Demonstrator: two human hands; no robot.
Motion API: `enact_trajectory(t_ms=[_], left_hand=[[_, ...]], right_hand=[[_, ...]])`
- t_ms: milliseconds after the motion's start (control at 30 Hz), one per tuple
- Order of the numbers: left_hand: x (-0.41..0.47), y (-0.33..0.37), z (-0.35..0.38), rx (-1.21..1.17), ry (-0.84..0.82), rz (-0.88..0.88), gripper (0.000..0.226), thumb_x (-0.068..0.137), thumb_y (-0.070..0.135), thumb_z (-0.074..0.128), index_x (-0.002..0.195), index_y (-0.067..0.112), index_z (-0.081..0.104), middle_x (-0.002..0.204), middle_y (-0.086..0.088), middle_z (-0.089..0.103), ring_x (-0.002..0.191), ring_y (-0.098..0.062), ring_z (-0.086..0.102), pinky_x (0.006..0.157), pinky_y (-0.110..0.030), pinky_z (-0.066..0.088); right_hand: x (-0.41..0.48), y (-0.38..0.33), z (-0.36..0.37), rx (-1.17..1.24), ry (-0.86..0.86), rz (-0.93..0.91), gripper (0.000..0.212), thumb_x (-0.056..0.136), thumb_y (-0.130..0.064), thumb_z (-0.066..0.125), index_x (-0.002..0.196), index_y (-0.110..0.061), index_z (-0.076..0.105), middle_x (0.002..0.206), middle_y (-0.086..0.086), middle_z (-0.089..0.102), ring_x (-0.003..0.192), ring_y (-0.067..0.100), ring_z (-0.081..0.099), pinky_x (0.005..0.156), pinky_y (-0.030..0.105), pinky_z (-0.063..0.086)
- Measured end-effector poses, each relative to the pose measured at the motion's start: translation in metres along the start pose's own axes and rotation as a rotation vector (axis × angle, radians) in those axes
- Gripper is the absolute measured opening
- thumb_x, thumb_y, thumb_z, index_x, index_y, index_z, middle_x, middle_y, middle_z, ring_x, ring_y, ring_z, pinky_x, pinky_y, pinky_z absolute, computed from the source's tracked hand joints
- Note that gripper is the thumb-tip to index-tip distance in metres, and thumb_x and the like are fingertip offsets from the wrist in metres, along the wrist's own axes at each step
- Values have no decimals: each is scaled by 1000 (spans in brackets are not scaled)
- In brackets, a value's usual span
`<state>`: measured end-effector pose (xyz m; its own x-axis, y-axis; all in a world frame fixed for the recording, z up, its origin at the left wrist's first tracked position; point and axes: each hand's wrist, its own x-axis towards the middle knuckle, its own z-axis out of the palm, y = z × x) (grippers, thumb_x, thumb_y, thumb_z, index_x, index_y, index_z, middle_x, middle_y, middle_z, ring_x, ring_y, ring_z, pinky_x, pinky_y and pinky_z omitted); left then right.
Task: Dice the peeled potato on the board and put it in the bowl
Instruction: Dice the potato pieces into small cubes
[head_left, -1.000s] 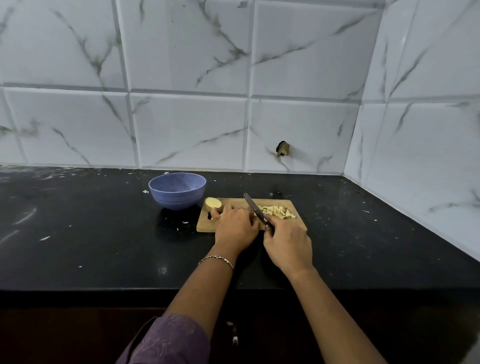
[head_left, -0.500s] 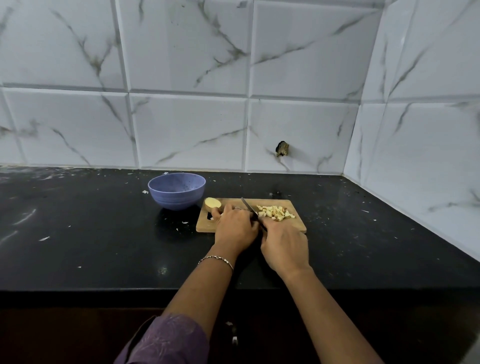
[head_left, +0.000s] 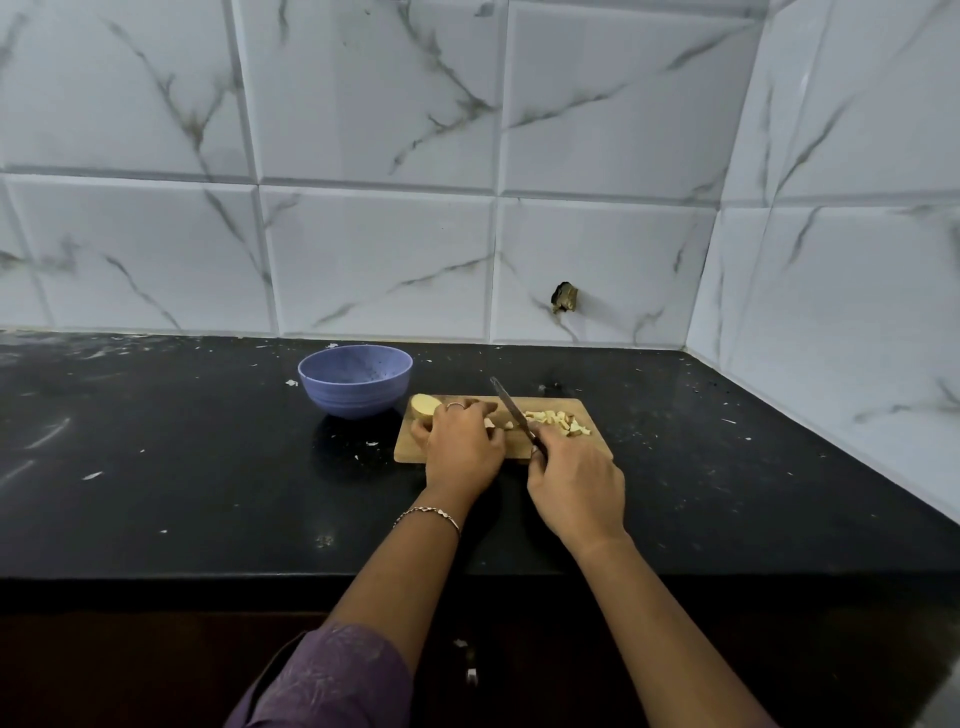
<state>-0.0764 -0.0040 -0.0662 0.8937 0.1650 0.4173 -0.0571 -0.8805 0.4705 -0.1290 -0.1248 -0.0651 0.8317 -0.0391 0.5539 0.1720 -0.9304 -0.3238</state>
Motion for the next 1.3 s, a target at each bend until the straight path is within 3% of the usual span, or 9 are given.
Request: enact_trajectory(t_ms=[167,300,500,700,900,1033,1100,1200,1300], left_hand=[[-2,-2,-6,61,55,-114,35,94,29,56,129,28,56,134,-1,51,131,-22,38,108,-49,22],[-1,-2,-3,94,52,-108,27,92,38,54,116,28,63,128,-1,54,126,-23,40,104,-48,24],[2,-2,5,190,-13,-48,38,90,52,52,115,29,67,127,-2,54,125,-25,37,102,-48,22],[4,-2,8,181,-10,19,31,92,44,50,103,25,72,118,1,62,119,-24,40,94,-45,20],[7,-1,7,148,-78,64,27,94,42,48,103,27,69,116,4,65,125,-22,40,106,-53,20],[11,-4,11,120,-61,111,22,92,43,54,98,28,70,108,5,67,124,-21,42,106,-53,29],[13,-6,13,69,-43,121,21,91,40,57,102,27,71,106,5,69,124,-22,43,104,-50,33],[13,-7,14,43,-31,139,23,91,33,59,111,29,69,110,8,69,124,-17,44,101,-45,22],[12,-5,11,11,-41,158,26,90,24,58,114,31,66,113,10,68,125,-16,44,104,-46,22]], right_hand=[[-4,0,-5,-30,-48,-54,31,100,-29,51,128,-34,60,91,-6,66,84,13,63,64,24,43],[-2,1,0,-67,-31,-30,33,99,-26,51,129,-35,61,92,-6,68,84,14,64,67,29,51],[1,2,5,-81,-28,26,37,97,-21,51,130,-35,60,92,-5,68,87,17,64,68,33,52],[3,3,4,-36,-15,39,36,99,-28,52,134,-36,57,93,-6,67,88,15,64,70,32,52],[4,3,2,33,5,82,34,98,-30,53,131,-36,59,98,-8,68,94,15,64,74,33,53],[4,3,1,64,6,103,35,98,-30,54,132,-37,58,101,-8,69,95,16,64,75,33,53],[4,4,0,77,9,116,35,98,-30,54,132,-38,58,103,-7,69,97,16,64,76,32,52],[5,5,0,97,10,133,36,99,-31,54,134,-39,56,104,-8,68,97,15,64,77,32,52],[5,6,0,106,4,148,37,99,-31,53,135,-39,55,107,-8,68,100,16,64,80,33,51]])
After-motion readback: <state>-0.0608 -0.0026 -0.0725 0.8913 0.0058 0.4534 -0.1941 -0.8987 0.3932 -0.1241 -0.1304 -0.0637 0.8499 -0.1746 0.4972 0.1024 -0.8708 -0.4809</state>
